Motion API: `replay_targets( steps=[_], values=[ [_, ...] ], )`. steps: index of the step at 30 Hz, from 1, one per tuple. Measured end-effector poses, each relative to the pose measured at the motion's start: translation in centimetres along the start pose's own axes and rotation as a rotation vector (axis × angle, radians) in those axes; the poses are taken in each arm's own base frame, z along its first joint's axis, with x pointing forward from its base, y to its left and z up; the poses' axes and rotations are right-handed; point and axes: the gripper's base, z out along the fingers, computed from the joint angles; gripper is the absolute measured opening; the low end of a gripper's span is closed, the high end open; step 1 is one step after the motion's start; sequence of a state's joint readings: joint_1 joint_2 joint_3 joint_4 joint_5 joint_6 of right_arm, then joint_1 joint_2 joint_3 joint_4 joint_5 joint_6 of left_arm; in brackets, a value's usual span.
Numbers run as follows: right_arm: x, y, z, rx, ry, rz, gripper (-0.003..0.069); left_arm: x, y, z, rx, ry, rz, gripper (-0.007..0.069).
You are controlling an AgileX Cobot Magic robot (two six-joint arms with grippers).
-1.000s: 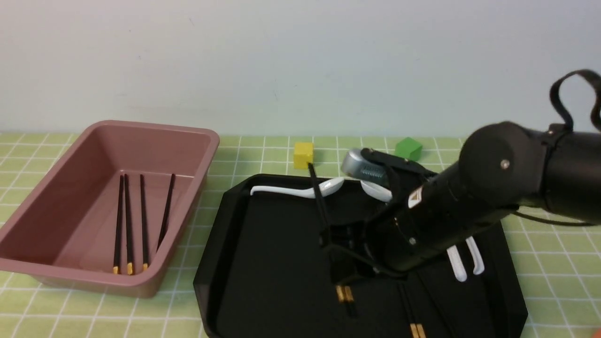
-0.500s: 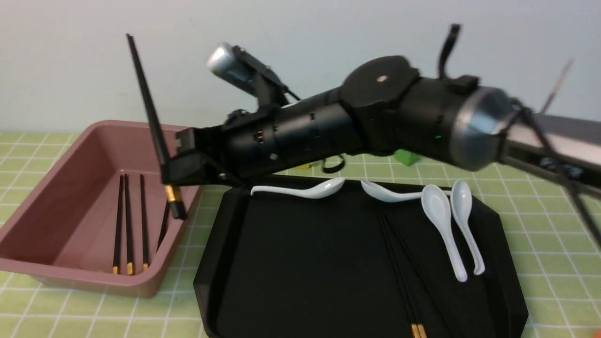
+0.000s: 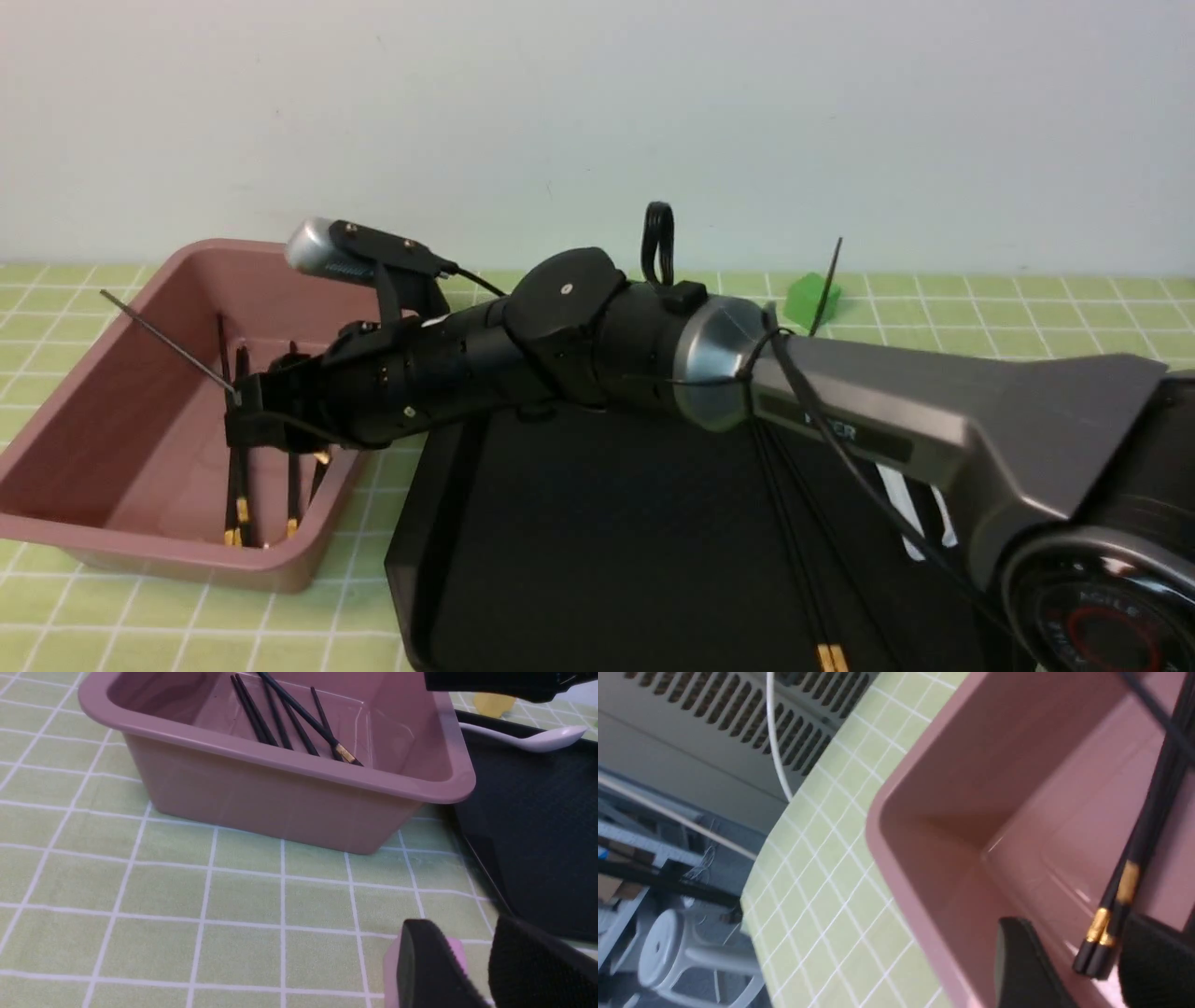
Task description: On green tablecloth take chopsticks from black tray and put them in box.
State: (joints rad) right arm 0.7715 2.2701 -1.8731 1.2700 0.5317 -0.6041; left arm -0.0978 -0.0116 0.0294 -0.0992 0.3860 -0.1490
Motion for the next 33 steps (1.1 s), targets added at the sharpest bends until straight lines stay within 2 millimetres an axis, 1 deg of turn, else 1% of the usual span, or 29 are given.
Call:
replay_targets(
  steps=[3,6,7,8,9,11,12,14,16,17,18,19,22,24,25,27,30,31,33],
  values=[
    [-0.7,1.1,-1.8,-0.053,0.062,-0.052,0.0207,0.0,0.0,0.0,0.0,0.0,0.0,0.0228],
    [-2.3,2.9,-5.5,-0.091,0.12,-0.153,0.0078,0.0,0.0,0.0,0.0,0.0,0.0,0.0229],
    [-2.8,3.8,-6.9,-0.101,0.133,-0.181,0.0046,0.0,0.0,0.0,0.0,0.0,0.0,0.0229],
    [-3.1,4.2,-7.7,-0.094,0.143,-0.199,0.0016,0.0,0.0,0.0,0.0,0.0,0.0,0.023],
    [-3.6,4.9,-9.3,-0.085,0.154,-0.224,-0.0004,0.0,0.0,0.0,0.0,0.0,0.0,0.0231],
    [-4.5,6.7,-12.7,-0.044,0.172,-0.272,-0.0009,0.0,0.0,0.0,0.0,0.0,0.0,0.0234],
    [-4.7,7.1,-13.7,-0.025,0.178,-0.288,-0.0008,0.0,0.0,0.0,0.0,0.0,0.0,0.0235],
    [-5.0,8.7,-17.1,0.057,0.198,-0.342,-0.0001,0.0,0.0,0.0,0.0,0.0,0.0,0.0237],
    [-4.9,10.3,-20.4,0.16,0.217,-0.389,0.0001,0.0,0.0,0.0,0.0,0.0,0.0,0.0237],
    [-4.8,10.7,-21.8,0.219,0.225,-0.41,0.0001,0.0,0.0,0.0,0.0,0.0,0.0,0.0237],
    [-4.6,11.7,-23.9,0.275,0.229,-0.415,0.0001,0.0,0.0,0.0,0.0,0.0,0.0,0.0238],
    [-4.4,12.0,-25.0,0.321,0.235,-0.423,0.0001,0.0,0.0,0.0,0.0,0.0,0.0,0.0238],
    [-3.9,14.1,-30.1,0.463,0.154,-0.432,0.0001,0.0,0.0,0.0,0.0,0.0,0.0,0.0238],
    [-2.9,15.1,-33.5,0.546,0.086,-0.424,0.0001,0.0,0.0,0.0,0.0,0.0,0.0,0.0238],
    [-2.4,15.4,-34.8,0.574,0.058,-0.411,0.0001,0.0,0.0,0.0,0.0,0.0,0.0,0.0238],
    [-0.4,15.9,-37.9,0.638,-0.001,-0.39,0.0001,0.0,0.0,0.0,0.0,0.0,0.0,0.0238],
    [3.8,15.6,-41.9,0.713,-0.059,-0.365,0.0001,0.0,0.0,0.0,0.0,0.0,0.0,0.0238],
    [5.1,15.3,-42.7,0.72,-0.08,-0.368,0.0001,0.0,0.0,0.0,0.0,0.0,0.0,0.0238],
    [8.2,14.1,-43.9,0.719,-0.17,-0.388,0.0001,0.0,0.0,0.0,0.0,0.0,0.0,0.0238]
  ],
)
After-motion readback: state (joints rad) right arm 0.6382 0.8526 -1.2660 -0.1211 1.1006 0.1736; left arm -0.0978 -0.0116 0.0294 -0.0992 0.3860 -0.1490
